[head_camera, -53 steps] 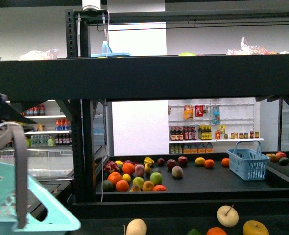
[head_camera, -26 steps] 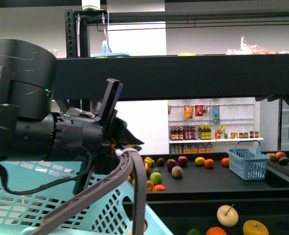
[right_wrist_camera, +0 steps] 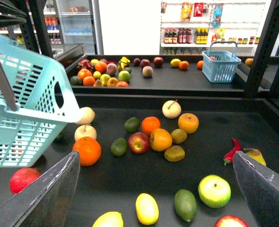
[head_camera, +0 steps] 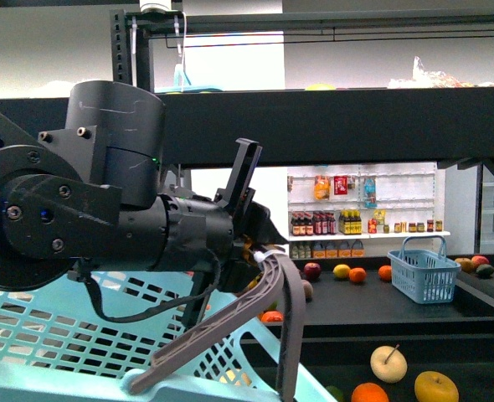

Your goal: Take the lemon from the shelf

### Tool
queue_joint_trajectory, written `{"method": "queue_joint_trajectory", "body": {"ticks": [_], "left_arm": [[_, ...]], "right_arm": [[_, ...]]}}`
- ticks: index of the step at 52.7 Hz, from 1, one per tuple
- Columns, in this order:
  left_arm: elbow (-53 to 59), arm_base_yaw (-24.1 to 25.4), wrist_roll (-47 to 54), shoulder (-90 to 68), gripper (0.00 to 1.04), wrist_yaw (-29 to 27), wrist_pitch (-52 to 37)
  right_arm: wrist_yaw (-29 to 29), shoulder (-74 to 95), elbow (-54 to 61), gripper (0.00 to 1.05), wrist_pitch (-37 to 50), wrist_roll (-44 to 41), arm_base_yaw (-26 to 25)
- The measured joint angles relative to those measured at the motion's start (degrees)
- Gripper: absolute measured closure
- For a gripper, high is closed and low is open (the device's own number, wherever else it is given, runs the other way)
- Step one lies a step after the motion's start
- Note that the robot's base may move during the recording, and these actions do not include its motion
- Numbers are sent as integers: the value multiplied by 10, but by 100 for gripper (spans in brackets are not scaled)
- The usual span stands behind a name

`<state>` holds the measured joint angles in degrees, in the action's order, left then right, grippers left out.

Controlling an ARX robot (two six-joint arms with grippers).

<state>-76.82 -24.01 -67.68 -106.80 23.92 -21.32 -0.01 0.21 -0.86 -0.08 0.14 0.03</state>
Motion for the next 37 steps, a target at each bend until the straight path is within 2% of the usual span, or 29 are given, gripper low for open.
{"method": "queue_joint_trajectory", "body": {"ticks": [20, 22, 24, 25, 27, 31, 37], "left_arm": [[-35, -26, -3, -23, 98, -9, -1], [-35, -26, -3, -23, 98, -11, -1], [-35, -26, -1, -23, 98, -12, -1], [-35, -26, 0, -23, 98, -13, -1], [-35, -26, 2, -23, 98, -15, -1], [-35, -26, 5, -23, 98, -14, -1], [-35, -26, 6, -23, 98, -14, -1]], "right_arm": [[0, 0, 0, 8, 0, 0, 0], [12, 8, -2, 8, -12, 6, 4], [60, 53, -23, 8, -53, 38, 7], [64, 82, -29, 8, -51, 50, 2], [54, 163, -43, 8, -20, 67, -19], [-24, 365, -96, 8, 68, 92, -74], [-92, 612, -188, 8, 138, 89, -92]]}}
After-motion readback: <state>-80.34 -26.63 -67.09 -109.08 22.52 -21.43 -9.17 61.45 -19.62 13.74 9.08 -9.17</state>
